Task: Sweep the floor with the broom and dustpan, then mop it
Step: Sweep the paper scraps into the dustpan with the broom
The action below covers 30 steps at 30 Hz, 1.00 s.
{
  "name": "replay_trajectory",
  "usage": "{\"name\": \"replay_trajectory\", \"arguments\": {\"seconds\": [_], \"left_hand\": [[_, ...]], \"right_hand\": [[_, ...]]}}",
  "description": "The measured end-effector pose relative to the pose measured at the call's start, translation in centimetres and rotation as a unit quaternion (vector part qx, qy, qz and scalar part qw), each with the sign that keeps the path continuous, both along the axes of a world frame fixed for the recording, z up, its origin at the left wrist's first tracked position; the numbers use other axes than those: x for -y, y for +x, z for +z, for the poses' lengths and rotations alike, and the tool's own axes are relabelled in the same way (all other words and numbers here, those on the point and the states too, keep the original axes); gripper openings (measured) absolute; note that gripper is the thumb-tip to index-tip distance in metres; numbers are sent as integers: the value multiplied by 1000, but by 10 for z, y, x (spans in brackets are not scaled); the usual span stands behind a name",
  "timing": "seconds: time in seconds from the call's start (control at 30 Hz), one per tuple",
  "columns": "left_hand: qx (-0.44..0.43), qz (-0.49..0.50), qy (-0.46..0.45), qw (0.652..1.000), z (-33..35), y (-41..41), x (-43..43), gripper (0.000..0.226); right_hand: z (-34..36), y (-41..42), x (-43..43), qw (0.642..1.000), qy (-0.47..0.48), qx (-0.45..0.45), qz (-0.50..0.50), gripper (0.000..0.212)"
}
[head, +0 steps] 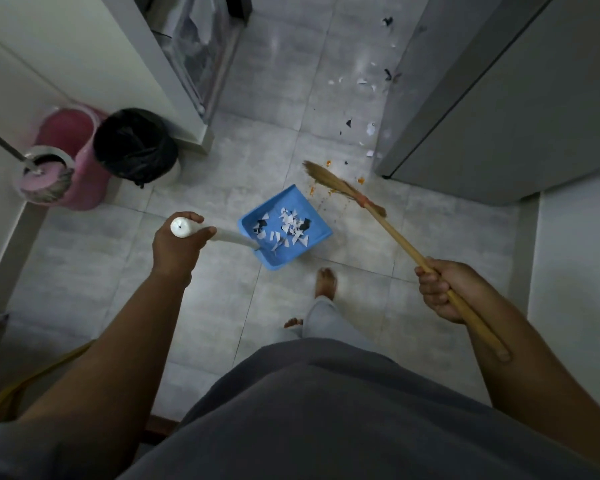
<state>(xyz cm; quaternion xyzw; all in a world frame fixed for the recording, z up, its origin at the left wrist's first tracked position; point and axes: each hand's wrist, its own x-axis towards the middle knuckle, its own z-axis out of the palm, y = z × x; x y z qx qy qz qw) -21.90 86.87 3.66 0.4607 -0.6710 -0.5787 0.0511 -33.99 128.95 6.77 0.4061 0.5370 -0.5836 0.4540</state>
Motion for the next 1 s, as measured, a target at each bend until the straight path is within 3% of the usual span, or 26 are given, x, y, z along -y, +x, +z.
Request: {"name": "replay_trajectory", "arguments": {"seconds": [0.27, 0.67, 1.0], "left_hand": [[22, 50, -32, 998, 19, -66, 22, 28], [0, 107, -13, 994, 23, -162, 104, 29], [-19, -25, -7, 999, 32, -285, 254, 28]], "right_hand": [[-13, -110, 39, 999, -23, 19, 28, 37], [-11, -235, 172, 998, -39, -4, 58, 36], [-7, -313, 303, 998, -59, 14, -21, 38]]}}
